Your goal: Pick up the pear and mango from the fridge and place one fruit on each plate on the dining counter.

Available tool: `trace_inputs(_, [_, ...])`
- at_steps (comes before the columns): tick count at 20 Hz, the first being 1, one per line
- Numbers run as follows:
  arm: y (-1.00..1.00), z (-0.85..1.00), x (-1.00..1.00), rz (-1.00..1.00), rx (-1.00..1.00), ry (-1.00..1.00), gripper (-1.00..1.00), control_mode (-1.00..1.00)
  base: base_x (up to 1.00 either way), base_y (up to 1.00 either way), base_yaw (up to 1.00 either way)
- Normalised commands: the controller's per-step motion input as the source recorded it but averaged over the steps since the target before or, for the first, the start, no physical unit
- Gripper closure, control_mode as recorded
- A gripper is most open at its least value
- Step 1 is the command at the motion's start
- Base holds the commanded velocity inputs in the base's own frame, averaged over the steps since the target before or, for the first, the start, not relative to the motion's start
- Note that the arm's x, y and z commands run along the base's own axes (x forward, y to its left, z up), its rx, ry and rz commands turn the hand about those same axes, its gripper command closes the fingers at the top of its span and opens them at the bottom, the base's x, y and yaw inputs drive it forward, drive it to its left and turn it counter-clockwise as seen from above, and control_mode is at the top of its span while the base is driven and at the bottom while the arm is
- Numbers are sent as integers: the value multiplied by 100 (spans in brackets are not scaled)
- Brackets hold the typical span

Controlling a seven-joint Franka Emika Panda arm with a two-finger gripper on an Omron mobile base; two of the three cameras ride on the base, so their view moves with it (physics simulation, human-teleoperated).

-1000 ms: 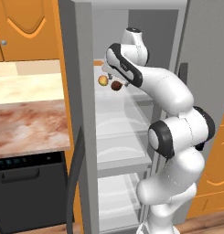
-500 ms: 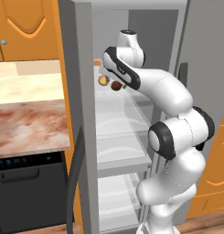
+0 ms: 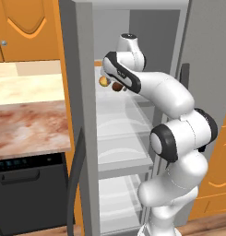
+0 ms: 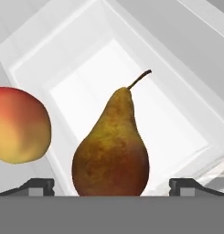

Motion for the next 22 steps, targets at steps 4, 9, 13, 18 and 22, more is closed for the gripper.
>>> trace_inputs(4, [0, -1, 18, -4, 0, 0, -100, -100, 0, 0, 0])
trace_inputs(9, [0, -2, 2, 0, 0, 0, -100, -100, 0, 0, 0])
trace_inputs(13, [0, -31, 0, -1, 0, 1, -100, -100, 0, 0, 0])
trace_inputs(18, [0, -41, 5, -1, 0, 0, -100, -100, 0, 0, 0])
trace_inputs(22, [0, -7, 0, 0, 0, 0, -100, -100, 0, 0, 0])
